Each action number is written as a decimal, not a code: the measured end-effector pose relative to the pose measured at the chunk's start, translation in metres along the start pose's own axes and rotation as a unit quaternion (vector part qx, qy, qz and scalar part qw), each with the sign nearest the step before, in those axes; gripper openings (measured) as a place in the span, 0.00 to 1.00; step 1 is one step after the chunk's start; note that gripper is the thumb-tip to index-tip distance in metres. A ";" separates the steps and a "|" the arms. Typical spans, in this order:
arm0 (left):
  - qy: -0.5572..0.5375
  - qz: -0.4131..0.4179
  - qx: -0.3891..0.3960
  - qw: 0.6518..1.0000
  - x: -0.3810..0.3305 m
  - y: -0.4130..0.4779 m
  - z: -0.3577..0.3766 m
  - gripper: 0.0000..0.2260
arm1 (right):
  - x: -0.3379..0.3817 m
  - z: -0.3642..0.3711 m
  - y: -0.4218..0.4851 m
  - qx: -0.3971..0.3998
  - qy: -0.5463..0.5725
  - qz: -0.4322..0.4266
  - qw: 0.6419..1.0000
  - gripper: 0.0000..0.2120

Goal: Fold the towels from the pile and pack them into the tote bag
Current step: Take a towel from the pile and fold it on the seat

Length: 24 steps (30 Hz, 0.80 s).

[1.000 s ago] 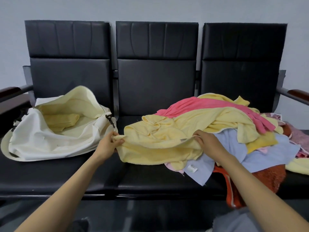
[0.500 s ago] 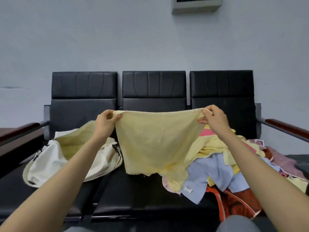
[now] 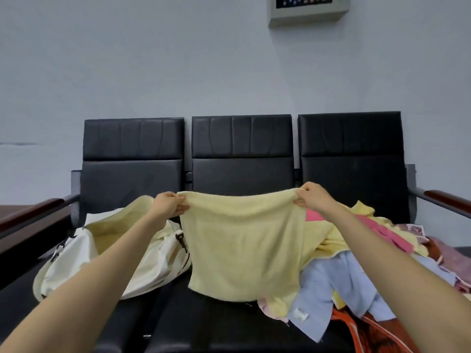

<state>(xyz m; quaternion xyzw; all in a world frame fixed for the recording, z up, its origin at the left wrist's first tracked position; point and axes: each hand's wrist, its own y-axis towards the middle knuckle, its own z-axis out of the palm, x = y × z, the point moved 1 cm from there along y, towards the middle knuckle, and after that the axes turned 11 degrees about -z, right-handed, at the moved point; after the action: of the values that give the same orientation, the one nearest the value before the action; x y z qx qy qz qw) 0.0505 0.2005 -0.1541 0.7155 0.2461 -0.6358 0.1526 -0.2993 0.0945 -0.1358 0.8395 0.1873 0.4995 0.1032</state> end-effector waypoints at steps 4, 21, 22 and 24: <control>-0.021 0.155 -0.149 0.976 -0.025 0.009 0.008 0.09 | 0.021 -0.002 0.009 -0.175 0.035 -0.123 0.976 0.08; 0.025 0.001 0.007 1.000 0.122 -0.069 -0.021 0.10 | -0.056 -0.003 -0.093 0.092 0.063 -0.125 0.986 0.07; 0.054 -0.038 0.014 0.998 0.135 -0.065 -0.019 0.09 | -0.070 0.006 -0.095 0.134 0.049 -0.094 0.985 0.08; 0.115 -0.095 0.030 0.988 0.159 -0.057 -0.012 0.08 | -0.101 0.028 -0.097 0.206 -0.014 -0.043 0.977 0.10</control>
<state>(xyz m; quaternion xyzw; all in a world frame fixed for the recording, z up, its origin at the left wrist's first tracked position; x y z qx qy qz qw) 0.0404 0.2790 -0.3037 0.7617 0.3098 -0.5676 0.0404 -0.3392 0.1412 -0.2649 0.8407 0.3207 0.4337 -0.0484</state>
